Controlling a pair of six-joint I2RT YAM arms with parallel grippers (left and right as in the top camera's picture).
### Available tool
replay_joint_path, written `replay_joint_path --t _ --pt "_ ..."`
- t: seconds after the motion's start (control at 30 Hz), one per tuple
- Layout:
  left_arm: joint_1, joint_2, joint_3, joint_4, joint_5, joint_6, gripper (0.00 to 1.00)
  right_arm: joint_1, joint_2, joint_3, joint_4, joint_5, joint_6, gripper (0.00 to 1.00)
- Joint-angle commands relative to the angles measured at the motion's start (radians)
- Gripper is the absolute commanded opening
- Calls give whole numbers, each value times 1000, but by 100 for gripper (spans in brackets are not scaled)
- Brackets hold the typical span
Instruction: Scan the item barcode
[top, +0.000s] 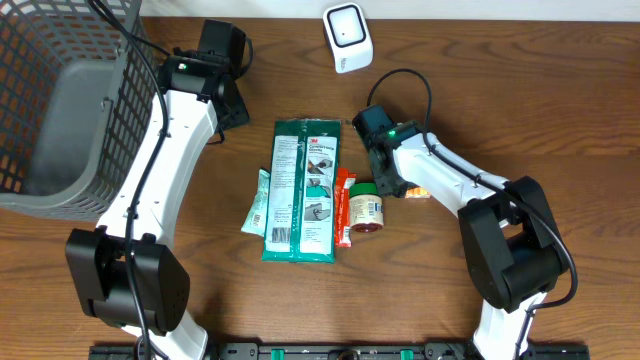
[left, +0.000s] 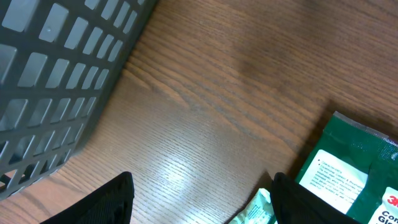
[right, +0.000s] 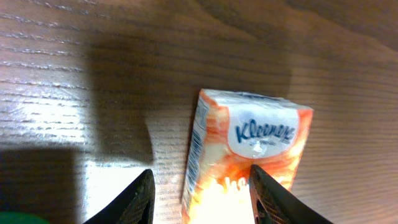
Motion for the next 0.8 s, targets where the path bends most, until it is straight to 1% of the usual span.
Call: replay_joint_path --t 0.0,0.07,0.17,0.3,0.43,0.47,0.53,0.6,0.77 --pt "1 11 -6 -4 -24 -17 70 3 -3 67 -30 19 16 45" --pt "1 11 -6 -4 -24 -17 70 3 -3 82 -41 19 16 47" --pt "1 11 -6 -4 -24 -17 70 2 -3 82 -37 19 16 52" --pt "1 11 -6 -4 -24 -17 71 1 -3 82 -44 20 16 54" --pt "1 11 -6 -4 -24 -16 70 1 -2 80 -51 14 17 49" --pt "1 11 -6 -4 -24 -16 70 1 -2 79 -51 11 17 47" --pt "1 11 -6 -4 -24 -17 71 1 -2 76 -51 12 17 40" --pt "1 11 -6 -4 -24 -17 70 1 -2 70 -51 12 17 38" --pt "1 11 -6 -4 -24 -16 70 1 -2 46 -45 17 60 37"
